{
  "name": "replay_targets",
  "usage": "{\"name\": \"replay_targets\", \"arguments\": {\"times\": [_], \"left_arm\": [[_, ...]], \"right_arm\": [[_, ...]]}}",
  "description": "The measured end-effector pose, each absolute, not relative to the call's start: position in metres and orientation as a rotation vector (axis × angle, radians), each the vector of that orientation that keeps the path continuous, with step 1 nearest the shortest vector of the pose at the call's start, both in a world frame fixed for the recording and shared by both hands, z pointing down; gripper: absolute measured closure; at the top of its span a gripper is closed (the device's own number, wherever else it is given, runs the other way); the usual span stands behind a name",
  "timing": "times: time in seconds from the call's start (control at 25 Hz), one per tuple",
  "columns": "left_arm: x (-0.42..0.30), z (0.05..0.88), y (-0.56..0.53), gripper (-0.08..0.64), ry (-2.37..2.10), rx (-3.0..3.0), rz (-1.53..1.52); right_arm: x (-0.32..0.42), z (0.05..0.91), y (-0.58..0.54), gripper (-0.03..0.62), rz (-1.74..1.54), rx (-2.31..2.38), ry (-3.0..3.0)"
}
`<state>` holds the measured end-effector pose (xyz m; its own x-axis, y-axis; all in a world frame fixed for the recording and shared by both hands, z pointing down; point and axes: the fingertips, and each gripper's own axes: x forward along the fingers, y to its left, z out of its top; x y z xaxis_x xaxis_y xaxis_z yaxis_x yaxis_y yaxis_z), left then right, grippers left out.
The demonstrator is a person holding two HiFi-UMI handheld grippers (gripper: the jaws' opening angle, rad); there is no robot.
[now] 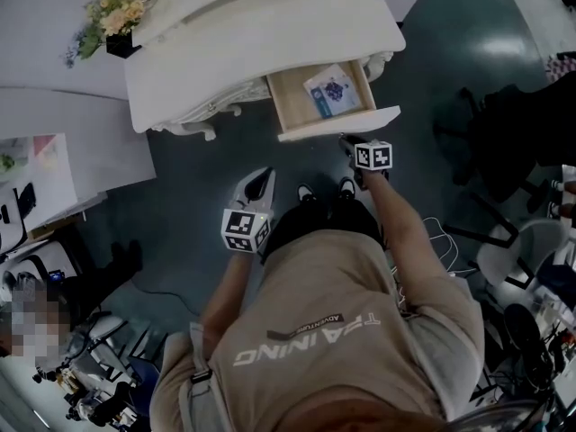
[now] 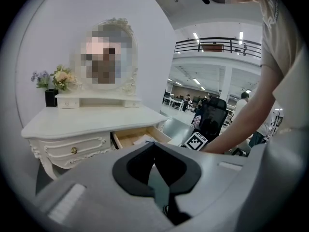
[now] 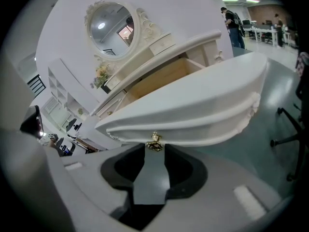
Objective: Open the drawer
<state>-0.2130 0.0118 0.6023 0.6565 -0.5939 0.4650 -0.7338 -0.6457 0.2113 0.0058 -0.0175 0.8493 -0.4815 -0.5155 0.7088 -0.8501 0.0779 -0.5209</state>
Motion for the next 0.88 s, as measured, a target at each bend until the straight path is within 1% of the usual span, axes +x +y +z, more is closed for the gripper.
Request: {"name": "replay_targets", "arguments": {"times": [0.16, 0.2, 0.24, 0.32, 0.36, 0.44, 0.88], "left_arm": [[-0.197, 0.596, 0.02, 0.561, -1.068, 2.466, 0.477], [-0.19, 0.593, 0.021, 0.561, -1.073, 2.465, 0.467], [-0.183, 0.59, 0.022, 0.561, -1.076, 2.469, 0.46], [-0.168, 0.584, 0.024, 0.561, -1.085, 2.482, 0.452], [-0.161, 0.581, 0.026, 0.561, -1.093, 2.487, 0.445], [-0.148, 0.574, 0.032, 0.561, -1.115, 2.494, 0.425], [-0.082, 0.552, 0.077, 0.561, -1.161, 2.527, 0.389]], "right_arm": [[0.012, 0.823, -0.002, 0.46, 1.343, 1.339, -2.096], [0.012, 0.815, 0.002, 0.472, 1.327, 1.312, -2.124], [0.011, 0.808, 0.005, 0.501, 1.308, 1.277, -2.156], [0.009, 0.793, 0.012, 0.51, 1.258, 1.204, -2.22], [0.01, 0.785, 0.016, 0.527, 1.221, 1.174, -2.243], [0.013, 0.769, 0.023, 0.589, 1.139, 1.123, -2.281], [0.004, 0.666, 0.063, 0.589, 0.761, 0.899, -2.464]]}}
